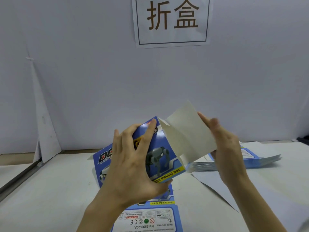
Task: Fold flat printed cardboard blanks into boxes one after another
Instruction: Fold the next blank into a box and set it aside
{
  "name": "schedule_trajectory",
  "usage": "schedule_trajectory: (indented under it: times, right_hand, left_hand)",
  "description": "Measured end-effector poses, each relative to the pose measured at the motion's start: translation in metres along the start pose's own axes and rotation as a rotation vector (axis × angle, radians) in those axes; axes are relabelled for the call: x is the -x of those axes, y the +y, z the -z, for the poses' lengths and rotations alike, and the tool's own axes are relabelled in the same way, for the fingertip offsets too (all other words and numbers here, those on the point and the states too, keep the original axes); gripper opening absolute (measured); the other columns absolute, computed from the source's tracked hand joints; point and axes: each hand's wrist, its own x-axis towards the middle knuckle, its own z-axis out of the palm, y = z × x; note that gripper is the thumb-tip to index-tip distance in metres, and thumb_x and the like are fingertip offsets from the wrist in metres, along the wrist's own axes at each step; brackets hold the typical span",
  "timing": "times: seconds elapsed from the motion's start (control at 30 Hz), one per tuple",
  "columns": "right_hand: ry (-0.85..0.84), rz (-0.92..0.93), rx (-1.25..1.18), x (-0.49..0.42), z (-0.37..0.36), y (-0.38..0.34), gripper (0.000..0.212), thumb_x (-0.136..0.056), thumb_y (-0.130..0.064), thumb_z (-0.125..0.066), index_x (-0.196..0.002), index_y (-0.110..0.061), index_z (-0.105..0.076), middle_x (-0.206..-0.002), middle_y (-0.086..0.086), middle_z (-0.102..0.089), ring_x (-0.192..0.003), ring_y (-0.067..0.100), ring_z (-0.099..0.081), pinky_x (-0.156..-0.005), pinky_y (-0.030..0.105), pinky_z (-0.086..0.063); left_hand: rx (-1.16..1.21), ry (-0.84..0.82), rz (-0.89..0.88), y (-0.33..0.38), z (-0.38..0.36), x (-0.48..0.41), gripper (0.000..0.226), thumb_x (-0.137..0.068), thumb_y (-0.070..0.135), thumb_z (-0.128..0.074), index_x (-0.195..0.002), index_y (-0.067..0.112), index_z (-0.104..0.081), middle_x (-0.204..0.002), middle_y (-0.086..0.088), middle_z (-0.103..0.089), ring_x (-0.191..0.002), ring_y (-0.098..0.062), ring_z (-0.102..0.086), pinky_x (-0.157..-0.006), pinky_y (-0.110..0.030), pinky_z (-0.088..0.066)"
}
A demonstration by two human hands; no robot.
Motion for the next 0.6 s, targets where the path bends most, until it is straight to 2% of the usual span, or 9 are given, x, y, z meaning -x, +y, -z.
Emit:
schedule_trajectory:
  times: [0.07, 0.13, 0.2, 0.27, 0.3, 0.37, 0.47, 0.53, 0.6]
  right_hand:
    - [-0.076, -0.175, -0.282, -0.002, 0.0, -0.006, 0.035, -0.09, -0.05, -0.045, -0.107, -0.038, -0.073, -0.106, -0.009, -0.073, -0.086, 0.001, -0.066, -0.065, 0.016, -0.052]
    - [-0.099, -0.264, -0.343, -0.001, -0.001, -0.008, 0.027, -0.089, -0.04, -0.051, -0.098, -0.034, -0.076, -0.096, -0.007, -0.074, -0.082, 0.003, -0.068, -0.064, 0.021, -0.056]
    - [-0.077, -0.273, -0.208, -0.002, -0.002, -0.004, 0.022, -0.084, -0.038, -0.056, -0.085, -0.035, -0.078, -0.081, -0.006, -0.073, -0.073, 0.005, -0.066, -0.061, 0.024, -0.054]
    - [-0.025, -0.206, -0.031, -0.004, 0.0, 0.0, 0.027, -0.093, -0.027, -0.053, -0.086, -0.037, -0.077, -0.081, -0.006, -0.072, -0.074, 0.008, -0.062, -0.064, 0.029, -0.048]
    - [-0.002, -0.194, -0.012, -0.005, 0.001, 0.0, 0.032, -0.096, -0.021, -0.051, -0.085, -0.036, -0.077, -0.08, -0.007, -0.071, -0.074, 0.008, -0.06, -0.064, 0.03, -0.047]
    - [0.012, -0.257, -0.037, -0.006, 0.005, -0.002, 0.033, -0.096, -0.017, -0.051, -0.082, -0.03, -0.078, -0.076, -0.005, -0.07, -0.068, 0.008, -0.059, -0.058, 0.026, -0.047]
    - [0.063, -0.37, -0.058, -0.006, 0.011, -0.009, 0.033, -0.093, -0.026, -0.055, -0.066, -0.018, -0.072, -0.059, -0.002, -0.06, -0.052, 0.011, -0.051, -0.043, 0.02, -0.041]
    - [0.104, -0.359, -0.014, -0.006, 0.012, -0.012, 0.029, -0.09, -0.038, -0.058, -0.073, -0.019, -0.072, -0.062, -0.002, -0.064, -0.052, 0.012, -0.056, -0.045, 0.023, -0.045]
    - [0.158, -0.271, 0.081, -0.004, 0.01, -0.01, 0.02, -0.089, -0.033, -0.062, -0.077, -0.024, -0.074, -0.066, -0.01, -0.068, -0.056, 0.007, -0.059, -0.053, 0.027, -0.049]
  left_hand:
    - [-0.006, 0.01, 0.0, 0.0, -0.001, 0.0, 0.119, -0.049, 0.063, -0.076, -0.147, 0.023, -0.02, -0.133, -0.014, -0.036, -0.122, -0.024, -0.031, -0.099, -0.066, -0.037]
    - [-0.042, 0.029, -0.031, 0.0, -0.002, 0.0, 0.121, -0.048, 0.063, -0.076, -0.147, 0.021, -0.022, -0.133, -0.012, -0.034, -0.124, -0.024, -0.03, -0.106, -0.068, -0.027]
    - [-0.07, 0.048, -0.053, -0.001, -0.003, 0.0, 0.121, -0.048, 0.064, -0.075, -0.147, 0.02, -0.024, -0.133, -0.01, -0.033, -0.125, -0.023, -0.029, -0.109, -0.066, -0.021]
    - [-0.044, 0.047, -0.046, -0.001, -0.001, -0.001, 0.121, -0.048, 0.064, -0.076, -0.147, 0.019, -0.024, -0.133, -0.01, -0.033, -0.125, -0.023, -0.029, -0.106, -0.068, -0.026]
    - [-0.036, 0.043, -0.048, -0.003, 0.0, -0.001, 0.121, -0.047, 0.063, -0.076, -0.147, 0.019, -0.024, -0.134, -0.01, -0.032, -0.126, -0.022, -0.027, -0.105, -0.069, -0.028]
    - [-0.049, 0.01, -0.085, -0.006, 0.001, -0.001, 0.121, -0.047, 0.063, -0.075, -0.148, 0.021, -0.022, -0.136, -0.009, -0.029, -0.13, -0.021, -0.024, -0.108, -0.067, -0.021]
    - [-0.093, -0.059, -0.174, -0.011, 0.004, 0.0, 0.119, -0.051, 0.066, -0.073, -0.149, 0.024, -0.018, -0.14, -0.007, -0.026, -0.138, -0.016, -0.015, -0.111, -0.061, -0.012]
    - [-0.111, -0.072, -0.204, -0.011, 0.006, 0.0, 0.115, -0.055, 0.071, -0.066, -0.149, 0.025, -0.018, -0.142, -0.007, -0.027, -0.139, -0.015, -0.012, -0.11, -0.057, -0.01]
    - [-0.123, -0.066, -0.219, -0.008, 0.006, 0.0, 0.114, -0.057, 0.074, -0.063, -0.15, 0.024, -0.019, -0.142, -0.008, -0.028, -0.139, -0.016, -0.013, -0.11, -0.058, -0.011]
